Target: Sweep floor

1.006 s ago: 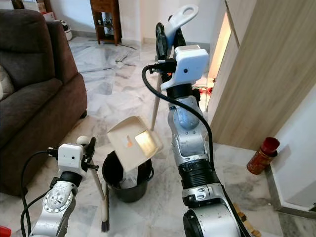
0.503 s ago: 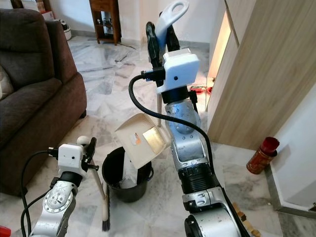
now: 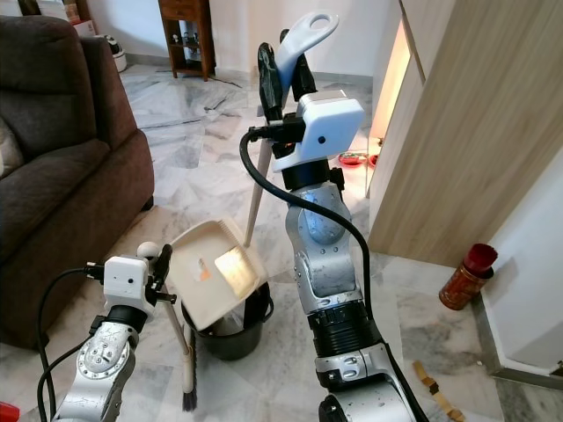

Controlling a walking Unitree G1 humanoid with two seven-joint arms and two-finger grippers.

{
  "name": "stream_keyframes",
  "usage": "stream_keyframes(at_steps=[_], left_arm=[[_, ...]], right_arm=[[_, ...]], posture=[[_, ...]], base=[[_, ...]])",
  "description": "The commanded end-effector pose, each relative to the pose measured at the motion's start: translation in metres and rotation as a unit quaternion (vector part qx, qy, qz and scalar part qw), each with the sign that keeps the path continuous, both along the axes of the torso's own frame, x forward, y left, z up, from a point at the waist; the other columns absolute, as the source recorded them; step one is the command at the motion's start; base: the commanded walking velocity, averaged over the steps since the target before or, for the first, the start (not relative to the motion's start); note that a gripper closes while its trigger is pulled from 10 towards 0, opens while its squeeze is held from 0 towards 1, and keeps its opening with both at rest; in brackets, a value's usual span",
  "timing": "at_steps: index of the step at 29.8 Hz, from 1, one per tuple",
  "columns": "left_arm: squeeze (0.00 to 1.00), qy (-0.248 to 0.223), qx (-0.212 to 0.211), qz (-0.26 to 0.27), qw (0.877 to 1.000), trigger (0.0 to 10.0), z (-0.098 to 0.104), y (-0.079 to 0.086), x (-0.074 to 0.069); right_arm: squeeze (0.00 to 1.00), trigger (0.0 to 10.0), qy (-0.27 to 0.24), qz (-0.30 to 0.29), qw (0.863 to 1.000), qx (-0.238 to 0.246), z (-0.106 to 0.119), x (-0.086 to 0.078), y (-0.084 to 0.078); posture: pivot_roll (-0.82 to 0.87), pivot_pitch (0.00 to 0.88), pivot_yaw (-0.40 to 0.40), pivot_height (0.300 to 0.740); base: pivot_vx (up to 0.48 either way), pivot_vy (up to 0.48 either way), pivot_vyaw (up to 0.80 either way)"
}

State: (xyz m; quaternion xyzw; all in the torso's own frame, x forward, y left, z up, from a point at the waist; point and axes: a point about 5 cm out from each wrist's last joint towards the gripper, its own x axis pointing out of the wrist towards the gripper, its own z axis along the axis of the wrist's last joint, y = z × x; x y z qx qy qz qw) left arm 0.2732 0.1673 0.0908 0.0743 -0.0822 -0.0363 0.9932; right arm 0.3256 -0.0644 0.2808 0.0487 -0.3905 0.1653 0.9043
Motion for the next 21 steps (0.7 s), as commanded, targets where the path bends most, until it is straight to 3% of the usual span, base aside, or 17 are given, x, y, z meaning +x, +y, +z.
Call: stream_keyframes(at_steps=[1, 13, 21], left_arm=[[0.00, -0.036, -0.002, -0.004, 0.999, 10.0, 0.0129, -0.0009, 0.0029], [0.00, -0.037, -0.002, -0.003, 0.999, 10.0, 0.0131, -0.0010, 0.0027], [0.00, -0.037, -0.002, -0.003, 0.999, 10.0, 0.0129, -0.0011, 0.0027]], right_arm=[[0.00, 10.0, -0.067, -0.010, 0.998, -0.011, 0.0207, -0.0105, -0.0021], [0.00, 10.0, -0.070, -0.009, 0.997, -0.019, 0.0210, -0.0130, 0.0002], [0.00, 10.0, -0.049, 0.013, 0.999, 0.001, 0.0188, -0.0120, 0.0033]], posture=[[0.02, 0.000, -0.019, 0.740], [0.02, 0.000, -0.021, 0.740], [0.02, 0.000, -0.024, 0.740]], base=[[0.000, 0.000, 0.00], [0.000, 0.000, 0.00], [0.000, 0.000, 0.00]])
